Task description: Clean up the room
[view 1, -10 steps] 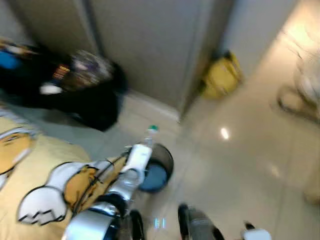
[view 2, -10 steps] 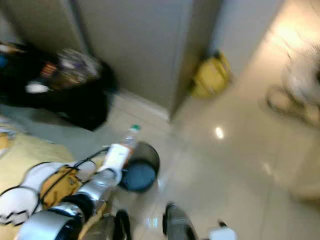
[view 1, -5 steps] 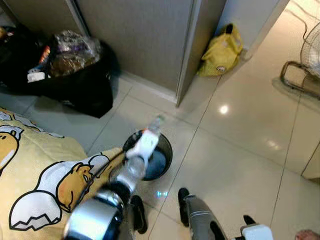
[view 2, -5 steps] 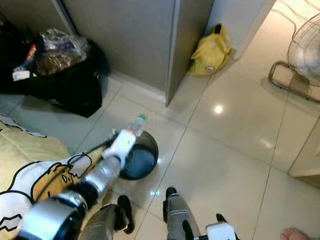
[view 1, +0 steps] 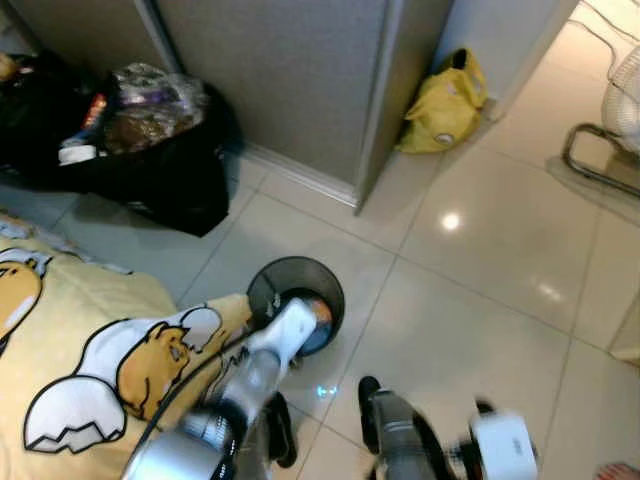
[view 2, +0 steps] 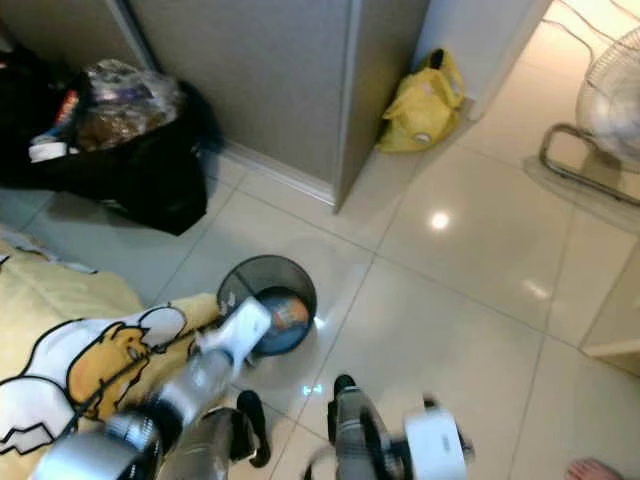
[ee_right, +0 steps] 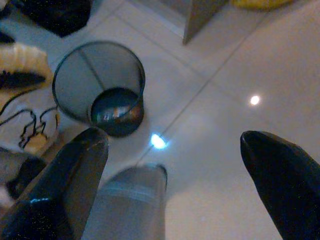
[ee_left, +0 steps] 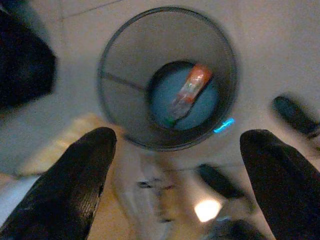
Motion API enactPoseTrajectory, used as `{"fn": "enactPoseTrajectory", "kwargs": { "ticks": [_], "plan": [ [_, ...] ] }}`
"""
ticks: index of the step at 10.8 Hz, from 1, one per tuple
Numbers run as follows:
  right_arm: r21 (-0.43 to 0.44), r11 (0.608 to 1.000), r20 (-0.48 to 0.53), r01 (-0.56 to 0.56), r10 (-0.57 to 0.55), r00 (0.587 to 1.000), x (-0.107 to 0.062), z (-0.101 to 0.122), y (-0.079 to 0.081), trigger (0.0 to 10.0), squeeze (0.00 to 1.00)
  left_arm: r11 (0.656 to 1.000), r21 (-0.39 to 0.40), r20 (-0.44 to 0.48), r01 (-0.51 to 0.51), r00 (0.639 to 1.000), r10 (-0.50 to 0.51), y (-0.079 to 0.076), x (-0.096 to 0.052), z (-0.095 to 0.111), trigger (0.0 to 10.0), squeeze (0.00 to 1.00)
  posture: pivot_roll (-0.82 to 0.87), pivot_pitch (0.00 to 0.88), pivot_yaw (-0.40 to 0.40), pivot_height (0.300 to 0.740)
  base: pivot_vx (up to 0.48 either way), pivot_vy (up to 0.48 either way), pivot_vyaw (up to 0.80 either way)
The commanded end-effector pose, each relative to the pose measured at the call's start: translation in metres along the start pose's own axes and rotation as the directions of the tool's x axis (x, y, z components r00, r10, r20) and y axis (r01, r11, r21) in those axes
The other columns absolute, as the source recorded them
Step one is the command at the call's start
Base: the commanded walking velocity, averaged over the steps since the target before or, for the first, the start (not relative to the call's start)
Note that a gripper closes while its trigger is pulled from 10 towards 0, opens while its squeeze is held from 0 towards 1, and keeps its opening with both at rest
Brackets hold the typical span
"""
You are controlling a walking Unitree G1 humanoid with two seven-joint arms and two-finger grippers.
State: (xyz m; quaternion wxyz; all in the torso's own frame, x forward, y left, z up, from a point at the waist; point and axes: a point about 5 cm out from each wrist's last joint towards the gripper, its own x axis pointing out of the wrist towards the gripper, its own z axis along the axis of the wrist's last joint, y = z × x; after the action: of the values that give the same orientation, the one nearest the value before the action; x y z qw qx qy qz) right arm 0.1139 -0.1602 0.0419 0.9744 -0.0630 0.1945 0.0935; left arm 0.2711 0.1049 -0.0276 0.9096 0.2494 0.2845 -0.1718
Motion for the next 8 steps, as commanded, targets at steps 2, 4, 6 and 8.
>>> {"fn": "enactPoseTrajectory", "kwargs": {
  "ticks": [2, 4, 6, 8],
  "plan": [
    [0.02, 0.999, 0.015, 0.049, -0.049, 0.999, 0.028, 0.003, -0.014, 10.0, 0.0, 0.977, -0.211, 0.131, 0.005, 0.991, 0.023, 0.012, -0.006, -0.001, 10.0, 0.0, -0.24, 0.16, 0.047, 0.736, 0.0, 0.0, 0.0],
    [0.041, 0.991, 0.151, 0.131, -0.135, 0.979, 0.066, 0.033, -0.035, 10.0, 0.0, 0.832, -0.541, 0.386, -0.122, 0.843, 0.374, 0.078, -0.036, 0.038, 10.0, 0.0, -0.14, 0.028, 0.033, 0.736, 0.0, 0.0, 0.0],
    [0.074, 0.988, 0.204, 0.136, -0.148, 0.968, 0.088, 0.047, -0.04, 10.0, 0.0, 0.837, -0.538, 0.535, -0.102, 0.726, 0.433, 0.093, -0.053, 0.081, 10.0, 0.0, -0.09, 0.0, 0.027, 0.736, 0.0, 0.0, 0.0],
    [0.12, 0.987, 0.275, 0.104, -0.133, 0.952, 0.118, 0.072, -0.039, 10.0, 0.0, 0.891, -0.445, 0.555, -0.087, 0.754, 0.351, 0.091, -0.047, 0.079, 10.0, 0.0, -0.05, 0.0, 0.02, 0.736, 0.0, 0.0, 0.0]
  ]
}}
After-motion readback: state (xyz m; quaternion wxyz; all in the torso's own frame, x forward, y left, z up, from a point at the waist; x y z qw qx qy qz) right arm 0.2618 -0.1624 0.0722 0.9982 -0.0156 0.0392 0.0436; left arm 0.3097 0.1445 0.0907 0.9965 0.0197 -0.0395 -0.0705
